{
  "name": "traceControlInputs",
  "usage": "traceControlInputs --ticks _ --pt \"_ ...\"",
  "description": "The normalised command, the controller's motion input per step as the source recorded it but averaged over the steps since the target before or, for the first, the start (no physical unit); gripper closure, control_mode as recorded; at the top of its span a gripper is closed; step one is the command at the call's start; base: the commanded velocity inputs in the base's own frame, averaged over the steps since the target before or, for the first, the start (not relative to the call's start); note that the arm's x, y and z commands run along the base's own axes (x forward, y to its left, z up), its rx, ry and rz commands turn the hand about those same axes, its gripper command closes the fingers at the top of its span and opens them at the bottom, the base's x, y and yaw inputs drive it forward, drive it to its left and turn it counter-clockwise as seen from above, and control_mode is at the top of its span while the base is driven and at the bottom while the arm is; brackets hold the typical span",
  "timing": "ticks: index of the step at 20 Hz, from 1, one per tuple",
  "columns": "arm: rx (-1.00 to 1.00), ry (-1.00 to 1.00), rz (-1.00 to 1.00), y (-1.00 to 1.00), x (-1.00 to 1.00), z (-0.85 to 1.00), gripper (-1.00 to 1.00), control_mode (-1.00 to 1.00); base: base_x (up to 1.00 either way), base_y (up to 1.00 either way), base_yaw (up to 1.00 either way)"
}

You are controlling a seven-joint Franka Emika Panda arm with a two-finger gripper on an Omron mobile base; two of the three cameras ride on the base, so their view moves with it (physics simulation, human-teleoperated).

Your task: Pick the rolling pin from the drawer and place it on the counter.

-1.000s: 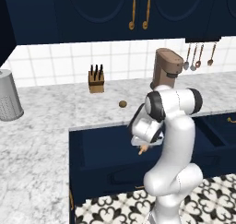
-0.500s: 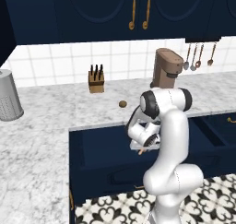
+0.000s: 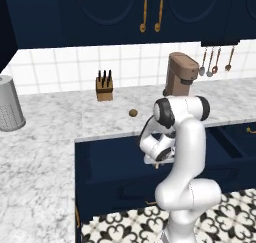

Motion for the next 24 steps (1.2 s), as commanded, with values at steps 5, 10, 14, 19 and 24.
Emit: traceControlInputs --ticks 5,10,14,19,24 --pt "0.01 0.05 -0.26 0.00 -0.41 0.57 1.00 -1.00 0.00 0.00 0.00" --pt "0.00 0.18 -0.33 0.04 0.00 0.98 1.00 -1.00 0.00 0.00 0.00" --pt "0.00 0.15 -0.40 0.13 0.06 1.00 1.00 -1.00 0.00 0.00 0.00" --pt "0.00 0.21 -0.25 0.09 0.24 1.00 1.00 -1.00 0.00 0.00 0.00" --pt "0.00 0.26 -0.14 0.02 0.32 1.00 1.00 -1.00 0.00 0.00 0.00"
